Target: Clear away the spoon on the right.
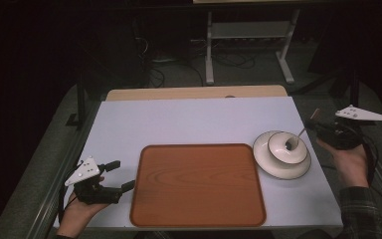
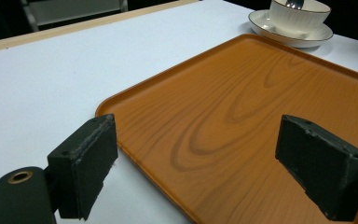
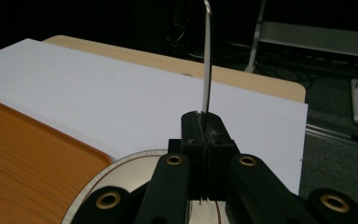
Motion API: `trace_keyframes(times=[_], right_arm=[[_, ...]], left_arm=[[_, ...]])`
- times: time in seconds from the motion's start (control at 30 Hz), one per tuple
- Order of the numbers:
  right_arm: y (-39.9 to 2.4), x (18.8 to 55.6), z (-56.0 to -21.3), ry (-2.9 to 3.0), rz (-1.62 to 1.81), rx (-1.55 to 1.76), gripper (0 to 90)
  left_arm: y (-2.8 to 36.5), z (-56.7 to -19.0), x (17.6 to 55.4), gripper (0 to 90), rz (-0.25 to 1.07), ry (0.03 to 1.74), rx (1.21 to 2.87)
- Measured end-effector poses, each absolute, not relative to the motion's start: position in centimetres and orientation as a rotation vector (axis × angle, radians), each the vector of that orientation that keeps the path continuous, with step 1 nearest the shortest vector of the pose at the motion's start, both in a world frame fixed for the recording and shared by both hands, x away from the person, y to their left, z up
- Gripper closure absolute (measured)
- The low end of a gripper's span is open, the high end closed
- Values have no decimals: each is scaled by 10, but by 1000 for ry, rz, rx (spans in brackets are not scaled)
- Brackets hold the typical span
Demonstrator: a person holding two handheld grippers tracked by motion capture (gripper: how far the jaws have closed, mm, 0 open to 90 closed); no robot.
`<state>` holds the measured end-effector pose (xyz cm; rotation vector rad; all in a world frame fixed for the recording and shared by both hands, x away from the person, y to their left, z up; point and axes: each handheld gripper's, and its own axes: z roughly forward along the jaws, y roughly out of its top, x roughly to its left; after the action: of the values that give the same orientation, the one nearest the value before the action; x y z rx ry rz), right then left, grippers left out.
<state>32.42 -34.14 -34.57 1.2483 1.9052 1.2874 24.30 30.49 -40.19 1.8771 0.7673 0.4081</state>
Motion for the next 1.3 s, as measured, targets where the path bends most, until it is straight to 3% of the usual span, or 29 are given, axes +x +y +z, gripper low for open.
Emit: trace_keyframes(times=[0.6,1.3], right_arm=[[-312,304,-297,1943,1385,1064,884],[-267,304,-309,2133,1419,953,883]], left_arm=[[305,-401,242,126,413,767,1878],[306,-401,242,126,413,765,1875]])
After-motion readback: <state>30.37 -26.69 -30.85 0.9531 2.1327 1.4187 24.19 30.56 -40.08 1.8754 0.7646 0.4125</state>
